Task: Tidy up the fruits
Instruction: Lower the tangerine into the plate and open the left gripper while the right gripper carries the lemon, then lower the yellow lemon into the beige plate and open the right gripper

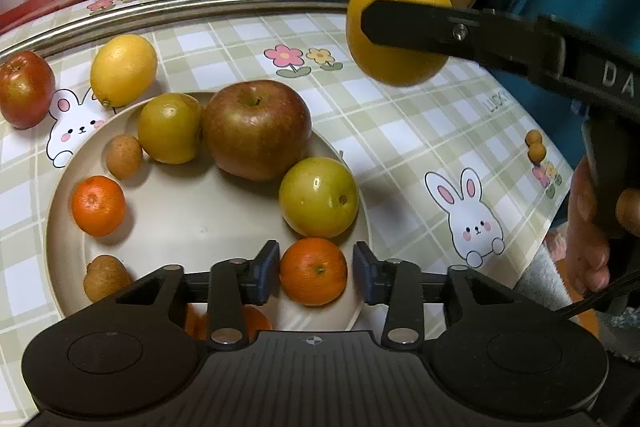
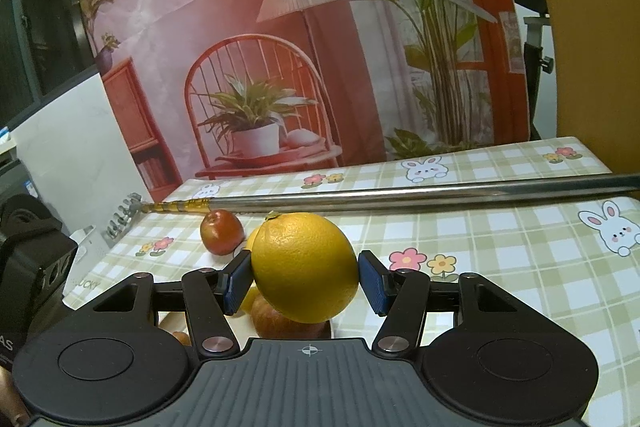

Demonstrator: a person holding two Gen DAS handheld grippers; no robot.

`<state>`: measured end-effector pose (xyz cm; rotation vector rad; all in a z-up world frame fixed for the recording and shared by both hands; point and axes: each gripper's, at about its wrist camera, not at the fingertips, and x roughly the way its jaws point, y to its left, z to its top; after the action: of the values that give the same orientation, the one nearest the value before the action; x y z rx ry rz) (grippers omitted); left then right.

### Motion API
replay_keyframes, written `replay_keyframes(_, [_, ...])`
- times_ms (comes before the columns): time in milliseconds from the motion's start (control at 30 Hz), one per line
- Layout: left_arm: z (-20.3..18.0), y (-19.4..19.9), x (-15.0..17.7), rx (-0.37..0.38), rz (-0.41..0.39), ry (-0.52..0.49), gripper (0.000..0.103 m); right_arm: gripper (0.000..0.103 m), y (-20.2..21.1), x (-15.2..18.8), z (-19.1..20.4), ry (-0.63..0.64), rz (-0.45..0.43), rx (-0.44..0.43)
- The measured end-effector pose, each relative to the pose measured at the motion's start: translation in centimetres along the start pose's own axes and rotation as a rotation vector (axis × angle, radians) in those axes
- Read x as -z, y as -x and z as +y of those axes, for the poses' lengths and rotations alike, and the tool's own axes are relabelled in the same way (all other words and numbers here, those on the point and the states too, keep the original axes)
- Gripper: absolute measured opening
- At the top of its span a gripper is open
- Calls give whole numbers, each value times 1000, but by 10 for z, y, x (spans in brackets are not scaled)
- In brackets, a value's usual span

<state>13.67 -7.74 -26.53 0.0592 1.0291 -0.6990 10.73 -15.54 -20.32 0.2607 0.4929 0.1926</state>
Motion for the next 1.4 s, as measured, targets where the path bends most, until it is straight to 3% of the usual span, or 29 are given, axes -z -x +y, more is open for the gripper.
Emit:
replay_keyframes(67, [2, 6, 0, 0, -21, 6, 57, 53, 0, 0, 0, 0, 1, 0])
replay_keyframes(267, [15, 39, 2, 11, -124, 91, 59, 53, -3, 2, 1, -6, 13, -3])
replay_keyframes(633, [52, 108, 19, -246, -314, 264, 59, 53, -12, 8, 20, 27, 74, -35])
replay_keyframes(967, [80, 147, 39, -374, -394, 337, 66, 53, -29, 13, 64, 119, 205, -50])
replay_keyframes(1133, [89, 154, 51, -373, -416, 370, 68, 53, -44, 23, 80, 111, 281, -62])
replay_keyframes(1400, [91, 151, 60, -359, -425, 382, 69, 53, -67, 34, 106, 232, 364, -6])
